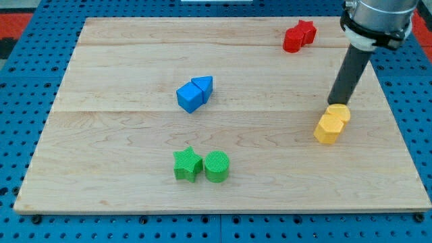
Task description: Place the red blocks into the yellow blocks
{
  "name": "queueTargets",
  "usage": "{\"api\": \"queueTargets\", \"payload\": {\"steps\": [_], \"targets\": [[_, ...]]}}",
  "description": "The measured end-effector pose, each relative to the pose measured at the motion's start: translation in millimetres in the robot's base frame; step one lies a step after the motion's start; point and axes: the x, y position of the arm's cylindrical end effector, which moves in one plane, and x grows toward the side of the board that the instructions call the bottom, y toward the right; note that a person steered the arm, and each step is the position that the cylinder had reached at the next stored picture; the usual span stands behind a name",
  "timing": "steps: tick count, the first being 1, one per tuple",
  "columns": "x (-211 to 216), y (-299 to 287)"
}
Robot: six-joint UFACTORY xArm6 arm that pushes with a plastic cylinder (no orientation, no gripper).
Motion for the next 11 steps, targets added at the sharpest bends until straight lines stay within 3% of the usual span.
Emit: {"api": "queueTargets", "payload": {"steps": [2, 3, 4, 6, 8, 9, 10, 11], "targets": [[43, -24], [-6, 10], [-83, 73], [-224, 90], [-252, 67], [-251, 22], [-235, -37], [-160, -93]]}}
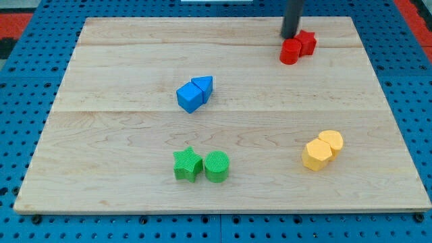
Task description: Place the red blocks into the yellow blocks
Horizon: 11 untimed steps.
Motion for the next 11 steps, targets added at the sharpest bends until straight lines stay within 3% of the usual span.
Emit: {"api": "queueTargets", "payload": {"steps": [1, 2, 3, 4, 5, 6, 7, 8, 9, 10, 11], "targets": [[34, -39], [-13, -40], [-42, 43], [-9, 63], [17, 10], [31, 27], [-25, 57], [21, 73], [73, 23], [110, 13], [70, 13]]}}
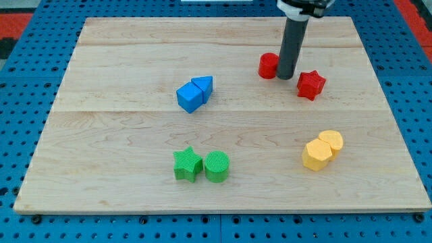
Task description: Place the red blocks into the yellow blocks
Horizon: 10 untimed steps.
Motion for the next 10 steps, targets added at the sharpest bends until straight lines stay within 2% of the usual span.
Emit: {"api": "queueTargets", "payload": {"steps": [1, 2, 4, 5, 6, 7, 8, 9, 10], "targets": [[12, 47], [66, 32], [42, 47], [90, 46], [61, 50], [-50, 82], [-95, 22], [-42, -39], [22, -63]]}}
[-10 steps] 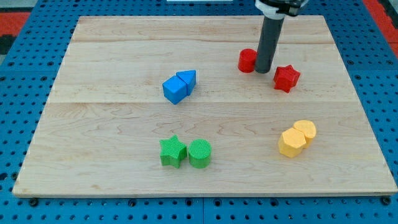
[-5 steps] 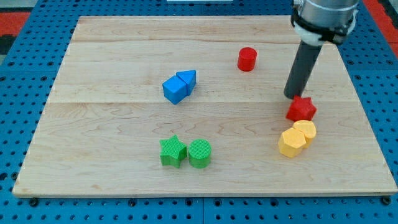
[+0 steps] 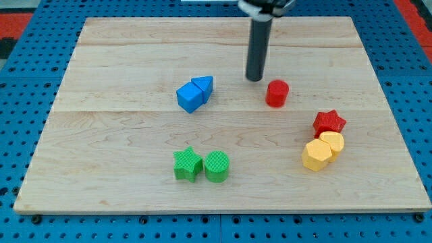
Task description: Place the red blocks into the yellow blocks
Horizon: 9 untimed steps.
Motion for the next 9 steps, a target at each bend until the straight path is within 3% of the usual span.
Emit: {"api": "queueTargets", "payload": {"steps": [1, 2, 3, 4, 5, 6, 7, 8, 9], "targets": [[3, 24], [42, 22], [21, -18], [71, 30], [86, 47], [47, 48], [41, 63], [88, 63], [62, 0]]}}
